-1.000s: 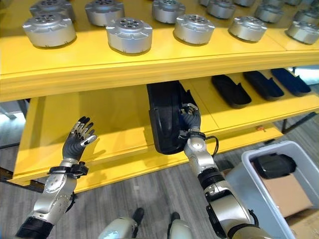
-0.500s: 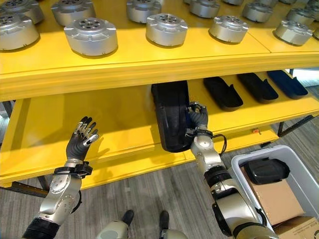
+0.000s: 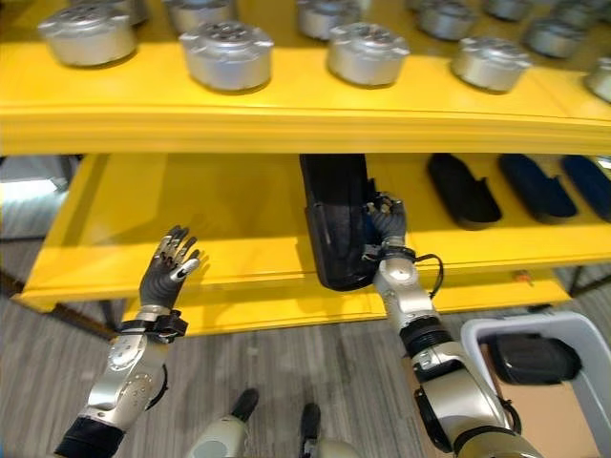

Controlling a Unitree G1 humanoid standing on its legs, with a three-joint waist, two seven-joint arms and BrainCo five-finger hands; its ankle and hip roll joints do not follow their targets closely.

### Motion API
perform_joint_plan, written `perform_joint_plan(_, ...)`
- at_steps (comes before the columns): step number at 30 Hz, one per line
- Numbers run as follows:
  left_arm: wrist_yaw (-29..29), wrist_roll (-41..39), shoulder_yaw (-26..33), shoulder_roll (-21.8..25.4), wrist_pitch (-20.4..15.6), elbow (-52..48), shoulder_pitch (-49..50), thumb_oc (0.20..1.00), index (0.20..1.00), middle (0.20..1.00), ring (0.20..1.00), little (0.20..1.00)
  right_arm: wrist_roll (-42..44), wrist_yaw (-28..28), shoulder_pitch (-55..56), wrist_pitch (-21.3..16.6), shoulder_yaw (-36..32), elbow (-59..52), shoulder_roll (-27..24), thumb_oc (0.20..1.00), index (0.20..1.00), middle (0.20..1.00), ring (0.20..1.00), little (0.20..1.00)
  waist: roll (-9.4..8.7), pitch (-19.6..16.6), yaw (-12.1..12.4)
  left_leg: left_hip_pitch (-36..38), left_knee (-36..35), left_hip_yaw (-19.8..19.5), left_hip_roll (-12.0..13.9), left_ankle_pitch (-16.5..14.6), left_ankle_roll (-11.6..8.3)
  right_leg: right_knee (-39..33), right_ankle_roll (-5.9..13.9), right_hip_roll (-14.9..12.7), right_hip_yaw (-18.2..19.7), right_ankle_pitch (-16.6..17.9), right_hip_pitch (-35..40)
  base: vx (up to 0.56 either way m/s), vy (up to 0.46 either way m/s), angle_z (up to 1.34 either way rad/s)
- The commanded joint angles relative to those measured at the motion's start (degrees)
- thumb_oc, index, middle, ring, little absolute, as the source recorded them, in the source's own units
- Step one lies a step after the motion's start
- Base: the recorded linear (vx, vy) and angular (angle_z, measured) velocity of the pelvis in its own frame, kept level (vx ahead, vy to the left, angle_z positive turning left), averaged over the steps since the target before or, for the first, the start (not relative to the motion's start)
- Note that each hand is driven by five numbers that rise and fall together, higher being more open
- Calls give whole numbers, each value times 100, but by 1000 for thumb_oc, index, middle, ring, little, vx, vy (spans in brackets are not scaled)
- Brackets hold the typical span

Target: Move parts from the plastic box to the shelf.

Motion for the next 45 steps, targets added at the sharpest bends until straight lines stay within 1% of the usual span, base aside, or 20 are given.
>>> perform_joint_plan(1, -69, -90, 32, 199, -170, -447, 123, 1000, 1000, 1000, 1000, 1000, 92, -150, -485, -492, -79, -310, 152, 200, 200, 200, 200, 200, -184, -302, -49, 119, 18, -243, 545, 360, -134, 922, 510, -448, 254, -921, -81, 51, 80, -12)
perform_joint_plan(2, -64, -111, 34, 198, -159, -482, 126, 1000, 1000, 1000, 1000, 1000, 142, -173, -547, -493, -66, -258, 186, 200, 200, 200, 200, 200, -132, -323, -73, 190, -295, -290, 800, 522, -178, 1060, 549, -462, 266, -998, -120, 54, 102, -8)
perform_joint_plan(3, -80, -123, 31, 185, -148, -445, 135, 1000, 1000, 1000, 1000, 1000, 162, -191, -541, -478, -67, -250, 180, 200, 200, 200, 200, 200, -68, -352, -103, 269, -617, -193, 967, 645, -202, 1115, 575, -478, 249, -1052, -131, 66, 186, 11)
perform_joint_plan(4, -59, -125, 2, 148, -162, -380, 79, 1000, 1000, 1000, 1000, 1000, 145, -191, -484, -467, -97, -295, 137, 200, 200, 200, 200, 200, 8, -369, -187, 251, -814, 174, 1159, 785, -224, 1209, 596, -558, 149, -1077, -148, 129, 255, 33)
perform_joint_plan(5, -106, -184, 5, 115, -160, -363, 116, 1000, 1000, 1000, 1000, 1000, 92, -197, -463, -423, -64, -348, 118, 200, 200, 200, 200, 200, 152, -472, -166, 476, -1070, 143, 1156, 643, -266, 1217, 645, -614, 132, -1108, -116, 136, 282, 37)
perform_joint_plan(7, -105, -212, -47, 102, -164, -347, 77, 1000, 1000, 1000, 1000, 1000, 77, -234, -443, -412, -159, -424, 110, 200, 200, 200, 200, 200, 222, -467, -110, 406, -829, 128, 896, 422, -256, 1140, 764, -908, 28, -1003, 22, 152, 275, 9)
perform_joint_plan(8, -157, -223, -42, 147, -149, -397, 100, 1000, 1000, 1000, 1000, 1000, 67, -258, -436, -407, -198, -451, 97, 200, 200, 200, 200, 200, 229, -454, -72, 419, -791, 116, 804, 348, -242, 1092, 785, -978, 12, -968, 112, 100, 169, -18)
perform_joint_plan(9, -158, -225, -42, 150, -147, -401, 103, 1000, 1000, 1000, 1000, 1000, 65, -260, -432, -405, -201, -455, 98, 200, 200, 200, 200, 200, 223, -444, -72, 427, -780, 116, 793, 340, -237, 1080, 790, -987, 10, -964, 131, 75, 130, 1)
perform_joint_plan(10, -179, -172, -72, 207, -146, -428, 93, 1000, 1000, 1000, 1000, 1000, 26, -279, -445, -405, -231, -471, 95, 200, 200, 200, 200, 200, 218, -425, -24, 404, -727, 122, 704, 262, -215, 1035, 831, -1058, -5, -928, 181, 76, 189, 32)
perform_joint_plan(11, -210, -224, -109, 291, -148, -407, 31, 1000, 1000, 1000, 1000, 1000, 17, -309, -506, -397, -304, -435, 94, 200, 200, 200, 200, 200, 192, -388, 46, 317, -503, 144, 521, 97, -191, 967, 929, -1264, -81, -833, 274, 98, 241, 34)
perform_joint_plan(14, -233, -507, -207, 317, -141, -335, -148, 1000, 1000, 1000, 1000, 1000, -12, -354, -622, -332, -368, -394, 42, 200, 200, 200, 200, 200, 156, -373, 111, 117, -193, 214, 245, -109, -162, 789, 1062, -1539, -188, -664, 365, 63, 182, 19)
perform_joint_plan(16, -216, -501, -236, 350, -163, -329, -200, 1000, 1000, 1000, 1000, 1000, -13, -370, -759, -319, -388, -351, 15, 200, 200, 200, 200, 200, 141, -393, 156, 34, -105, 239, 148, -193, -140, 719, 1104, -1643, -213, -596, 355, 70, 143, 39)
perform_joint_plan(17, -203, -530, -238, 367, -171, -339, -204, 1000, 1000, 1000, 1000, 1000, -44, -397, -959, -284, -402, -229, -66, 200, 200, 200, 200, 200, 105, -388, 210, -68, 42, 270, 53, -303, -101, 685, 1146, -1739, -215, -541, 329, 58, 112, 27)
perform_joint_plan(25, -173, -584, -349, 517, -202, -424, -316, 1000, 1000, 1000, 1000, 1000, 119, -456, -1965, -267, -281, 453, -306, 200, 200, 200, 200, 200, 38, -220, 381, -410, 532, 330, -25, -527, -61, 817, 1188, -1814, -148, -538, 87, -7, 29, -6)
perform_joint_plan(30, -164, -663, -458, 690, -318, -621, -465, 1000, 1000, 1000, 1000, 1000, 282, -448, -3048, -210, -35, 1328, -511, 200, 200, 200, 200, 200, 127, 270, 473, -795, 1101, 286, 41, -656, -72, 1717, 1126, -1716, -19, -846, -527, -122, 1, -8)
perform_joint_plan(34, -77, -720, -468, 722, -358, -724, -489, 1000, 1000, 1000, 1000, 1000, 379, -446, -3568, -158, 121, 1997, -648, 200, 200, 200, 200, 200, 204, 536, 551, -1042, 1498, 230, 115, -741, -116, 2512, 1056, -1654, 13, -1199, -965, -104, -18, -2)
perform_joint_plan(36, -72, -749, -493, 711, -346, -754, -457, 1000, 1000, 1000, 1000, 1000, 434, -417, -3787, -124, 195, 2345, -737, 200, 200, 200, 200, 200, 227, 613, 593, -1160, 1714, 141, 152, -842, -113, 2892, 1044, -1635, 23, -1357, -1144, -49, -39, 0)
perform_joint_plan(38, -72, -746, -499, 718, -357, -771, -446, 1000, 1000, 1000, 1000, 1000, 500, -394, -3854, -122, 190, 2509, -799, 200, 200, 200, 200, 200, 246, 634, 612, -1227, 1831, 112, 158, -884, -122, 3056, 1032, -1642, 14, -1445, -1209, -21, -33, 3)
perform_joint_plan(40, -79, -754, -578, 765, -357, -780, -437, 1000, 1000, 1000, 1000, 1000, 606, -343, -4081, -68, 269, 2915, -943, 200, 200, 200, 200, 200, 319, 698, 681, -1389, 2087, -18, 163, -979, -113, 3472, 982, -1639, 40, -1676, -1385, -48, -60, 3)
perform_joint_plan(45, -80, -759, -742, 761, -348, -714, -545, 1000, 1000, 1000, 1000, 1000, 638, -261, -4267, 11, 396, 3295, -1151, 200, 200, 200, 200, 200, 446, 781, 755, -1564, 2350, -116, 125, -1095, -94, 3850, 927, -1668, 59, -1893, -1559, -25, -34, 9)
